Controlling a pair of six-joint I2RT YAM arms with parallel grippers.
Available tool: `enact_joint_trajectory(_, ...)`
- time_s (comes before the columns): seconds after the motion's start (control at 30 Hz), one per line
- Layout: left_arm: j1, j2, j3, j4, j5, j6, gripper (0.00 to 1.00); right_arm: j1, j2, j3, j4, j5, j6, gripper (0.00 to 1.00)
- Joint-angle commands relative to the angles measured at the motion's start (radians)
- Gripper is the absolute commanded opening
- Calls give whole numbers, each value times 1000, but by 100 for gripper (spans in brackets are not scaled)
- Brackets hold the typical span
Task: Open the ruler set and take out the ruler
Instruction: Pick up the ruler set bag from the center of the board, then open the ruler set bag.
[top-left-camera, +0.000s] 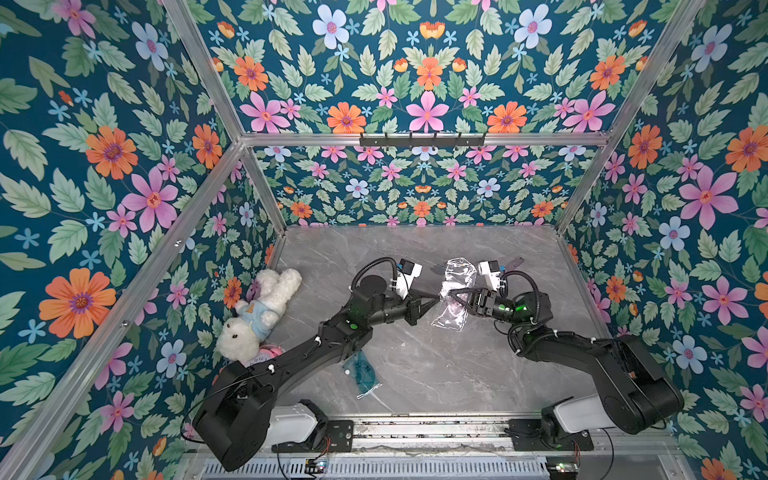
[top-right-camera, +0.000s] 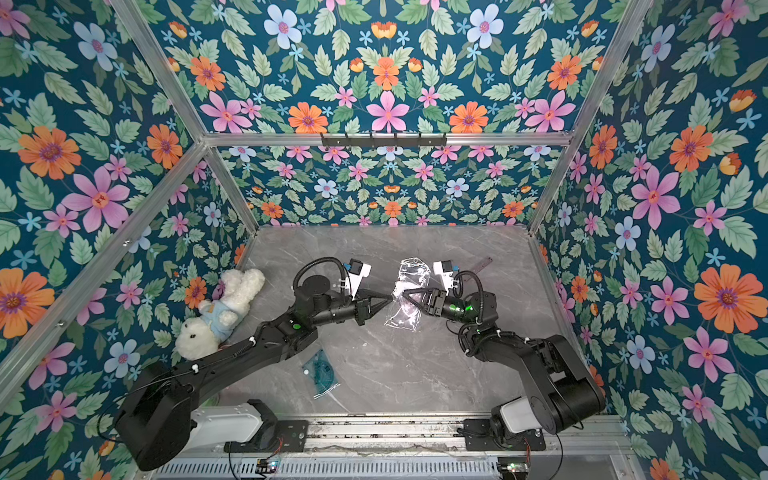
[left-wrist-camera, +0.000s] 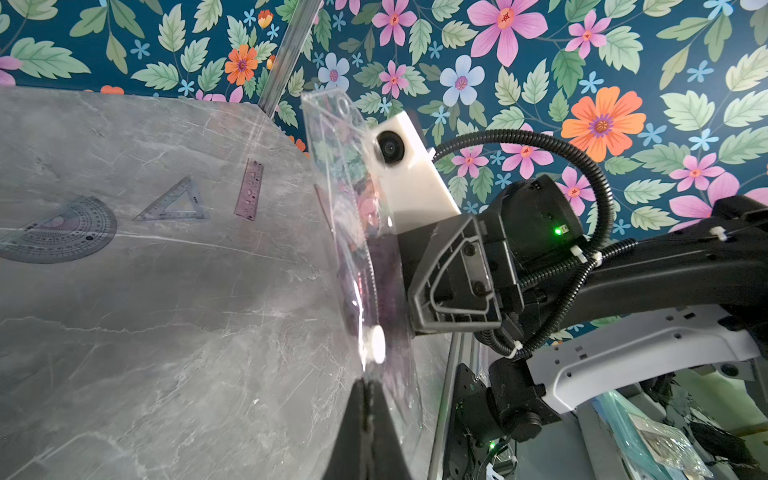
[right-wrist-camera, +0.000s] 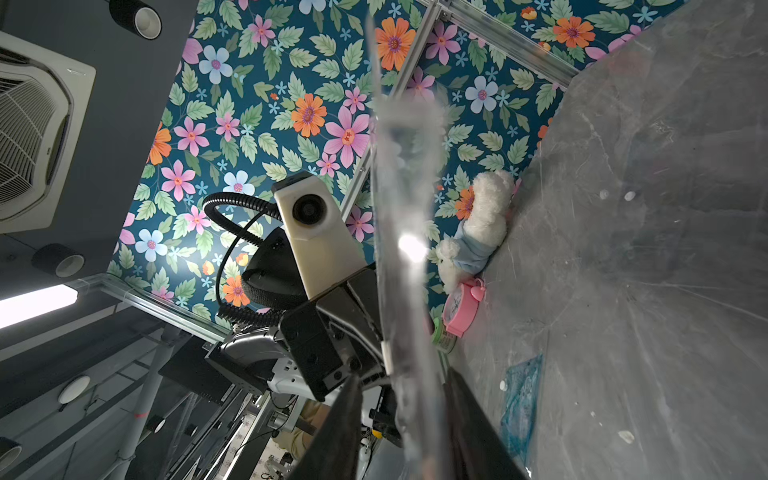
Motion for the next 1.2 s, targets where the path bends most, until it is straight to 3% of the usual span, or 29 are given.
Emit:
enact_joint_trajectory(0.0, 2, 0, 6, 36, 8, -4, 0, 1, -10, 2, 56, 1, -1, 30)
enact_joint_trajectory(0.4, 2, 28, 14, 33, -21, -20, 0, 1, -65, -5, -66, 32, -66, 13)
enact_joint_trajectory(0.47, 2, 27, 16, 31, -39, -24, 7, 1, -67, -5, -76, 35, -69, 9)
enact_joint_trajectory(0.57, 2, 1, 23, -18, -121, -7, 36, 2, -77, -3, -103, 43, -76, 7)
enact_joint_trajectory(0.7, 3, -85, 17, -115, -301, 50, 57, 1, -118, 3, -193, 47, -123, 7)
enact_joint_trajectory(0.87, -3, -184, 18, -224, -405, 177, 61, 4, -275, 30, -516, 76, -302, 7)
enact_joint_trajectory(1.03, -84, -197, 54, -386, -535, 363, 66, 40, -478, 113, -958, 193, -554, 8)
enact_joint_trajectory(1.17, -154, -176, 73, -419, -616, 429, 72, 60, -545, 170, -1164, 303, -661, 8)
